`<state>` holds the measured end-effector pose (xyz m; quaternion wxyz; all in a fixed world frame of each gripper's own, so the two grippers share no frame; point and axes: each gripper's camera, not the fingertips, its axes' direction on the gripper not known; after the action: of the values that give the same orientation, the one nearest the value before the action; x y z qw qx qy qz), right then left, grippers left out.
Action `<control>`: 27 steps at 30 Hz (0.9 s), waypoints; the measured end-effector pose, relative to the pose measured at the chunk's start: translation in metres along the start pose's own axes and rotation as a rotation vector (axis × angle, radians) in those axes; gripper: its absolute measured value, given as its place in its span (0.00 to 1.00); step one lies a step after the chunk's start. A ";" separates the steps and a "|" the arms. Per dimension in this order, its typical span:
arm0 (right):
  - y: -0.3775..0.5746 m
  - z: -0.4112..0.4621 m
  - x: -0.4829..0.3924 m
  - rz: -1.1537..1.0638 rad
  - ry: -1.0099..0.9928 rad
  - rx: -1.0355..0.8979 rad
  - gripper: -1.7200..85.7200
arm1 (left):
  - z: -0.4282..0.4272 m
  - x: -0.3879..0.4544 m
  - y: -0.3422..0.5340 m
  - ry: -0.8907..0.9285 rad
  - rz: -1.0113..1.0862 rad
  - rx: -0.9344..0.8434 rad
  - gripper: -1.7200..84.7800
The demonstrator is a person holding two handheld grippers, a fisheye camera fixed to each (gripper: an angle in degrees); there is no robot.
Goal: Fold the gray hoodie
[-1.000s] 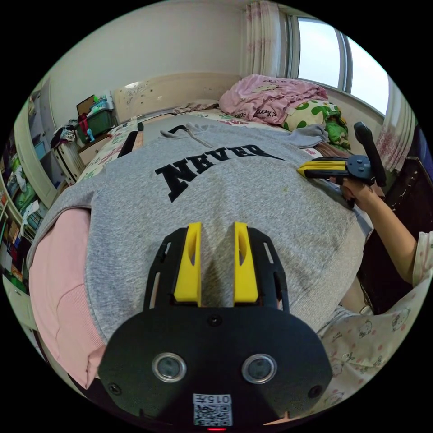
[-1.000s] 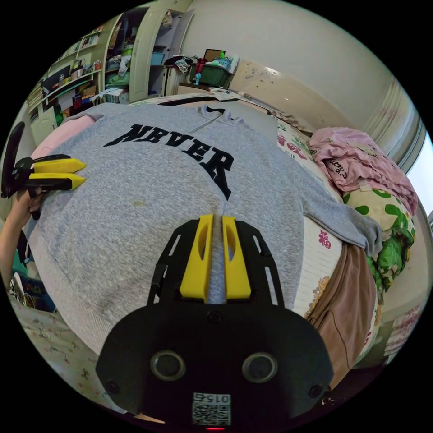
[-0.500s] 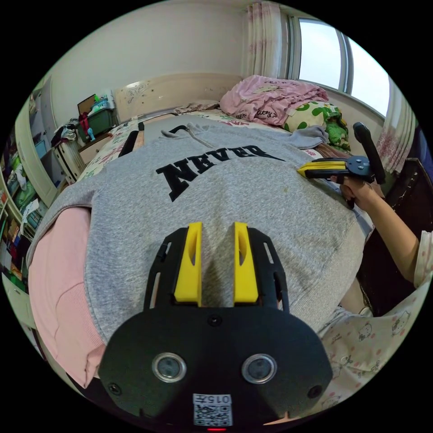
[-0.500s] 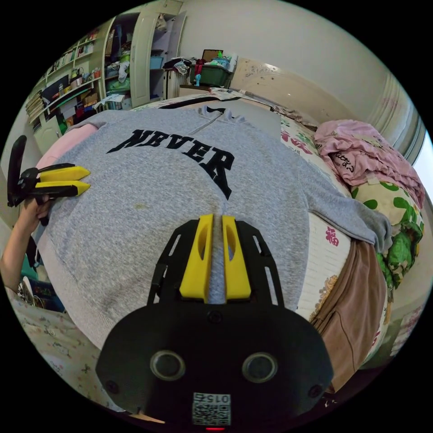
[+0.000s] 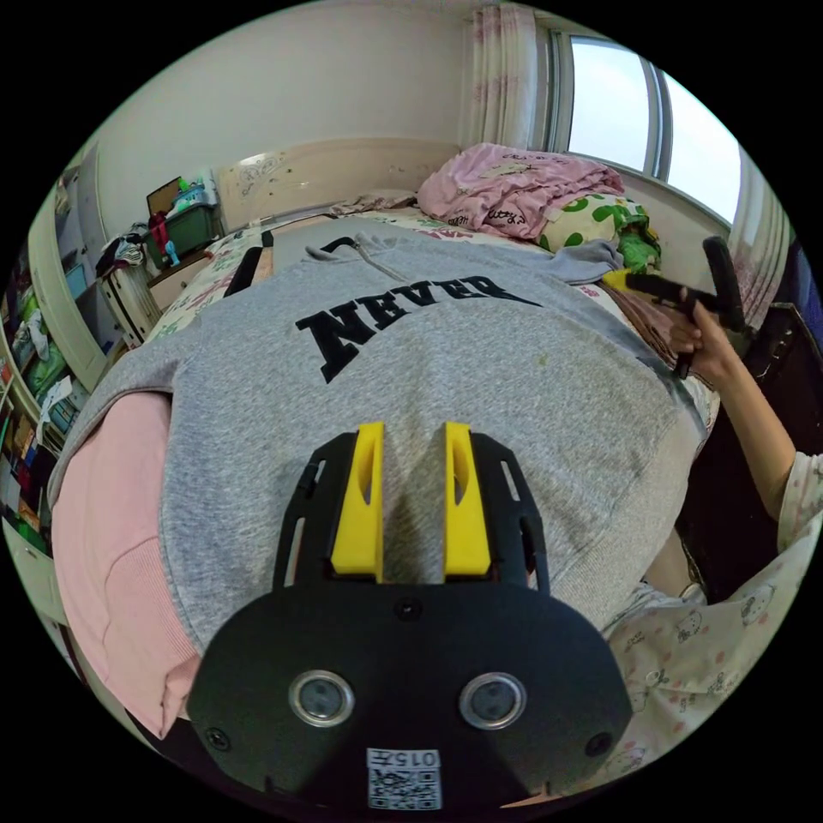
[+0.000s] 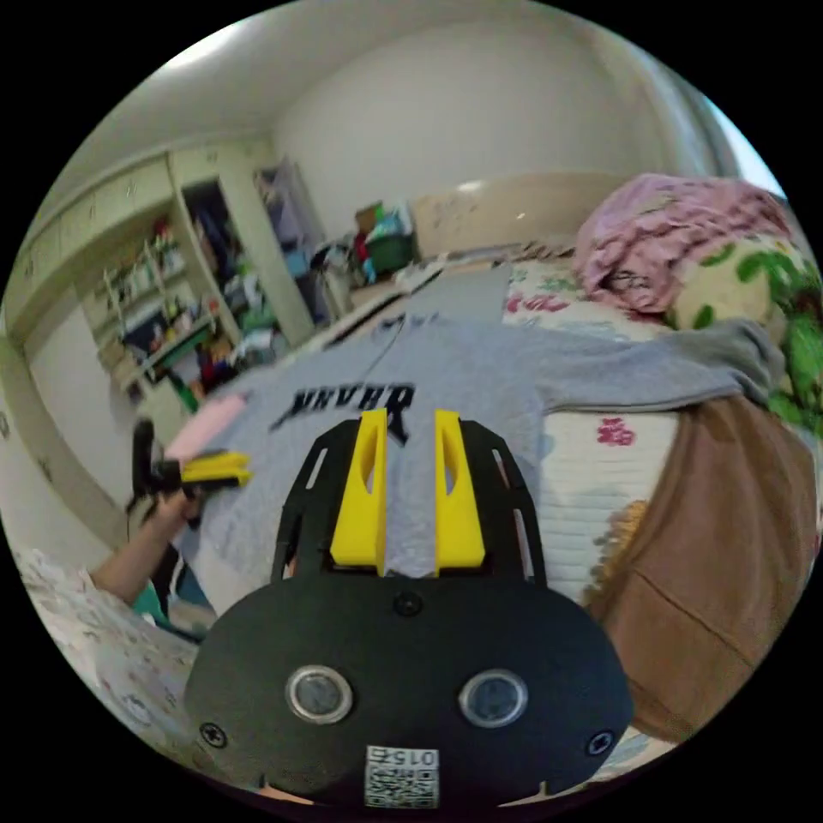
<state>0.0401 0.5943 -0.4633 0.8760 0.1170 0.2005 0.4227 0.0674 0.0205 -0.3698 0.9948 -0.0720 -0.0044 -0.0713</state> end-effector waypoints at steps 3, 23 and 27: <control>-0.037 -0.084 0.081 0.274 0.079 0.204 0.14 | 0.004 0.000 0.005 0.002 -0.001 -0.001 0.14; -0.138 -0.101 0.365 0.958 0.163 0.424 0.17 | 0.045 -0.007 0.048 0.019 -0.010 -0.006 0.14; -0.092 -0.101 0.364 0.940 0.177 0.459 0.08 | 0.058 -0.009 0.061 0.015 -0.009 -0.006 0.14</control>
<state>0.2630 0.8281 -0.6794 0.5238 0.3469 0.2869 0.7232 0.0670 0.0894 -0.3211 0.9943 -0.0746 0.0029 -0.0763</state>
